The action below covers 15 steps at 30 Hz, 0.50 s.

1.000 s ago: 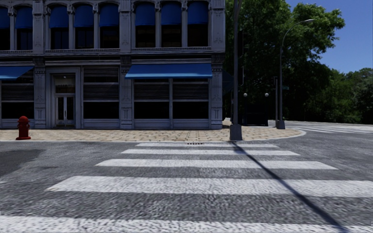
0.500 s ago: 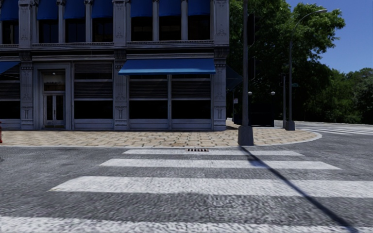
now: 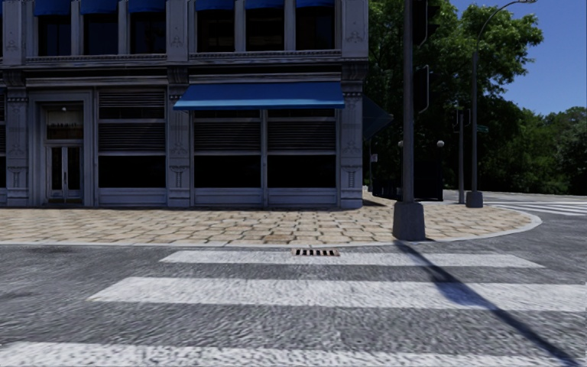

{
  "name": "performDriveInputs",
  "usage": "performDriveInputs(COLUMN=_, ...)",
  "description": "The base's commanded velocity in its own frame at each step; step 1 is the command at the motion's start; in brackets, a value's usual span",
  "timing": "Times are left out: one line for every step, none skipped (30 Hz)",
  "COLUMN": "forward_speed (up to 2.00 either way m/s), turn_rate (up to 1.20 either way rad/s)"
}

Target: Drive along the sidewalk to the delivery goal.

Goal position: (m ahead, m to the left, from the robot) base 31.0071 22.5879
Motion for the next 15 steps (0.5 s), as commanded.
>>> performDriveInputs(forward_speed=2.0, turn_rate=0.0)
performDriveInputs(forward_speed=2.0, turn_rate=0.0)
performDriveInputs(forward_speed=2.0, turn_rate=0.0)
performDriveInputs(forward_speed=2.0, turn_rate=0.0)
performDriveInputs(forward_speed=2.0, turn_rate=0.0)
performDriveInputs(forward_speed=2.0, turn_rate=0.0)
performDriveInputs(forward_speed=2.0, turn_rate=0.0)
performDriveInputs(forward_speed=2.0, turn_rate=0.0)
performDriveInputs(forward_speed=2.0, turn_rate=0.0)
performDriveInputs(forward_speed=2.0, turn_rate=0.0)
performDriveInputs(forward_speed=2.0, turn_rate=0.0)
performDriveInputs(forward_speed=2.0, turn_rate=0.0)
performDriveInputs(forward_speed=2.0, turn_rate=0.0)
performDriveInputs(forward_speed=2.0, turn_rate=0.0)
performDriveInputs(forward_speed=2.0, turn_rate=0.0)
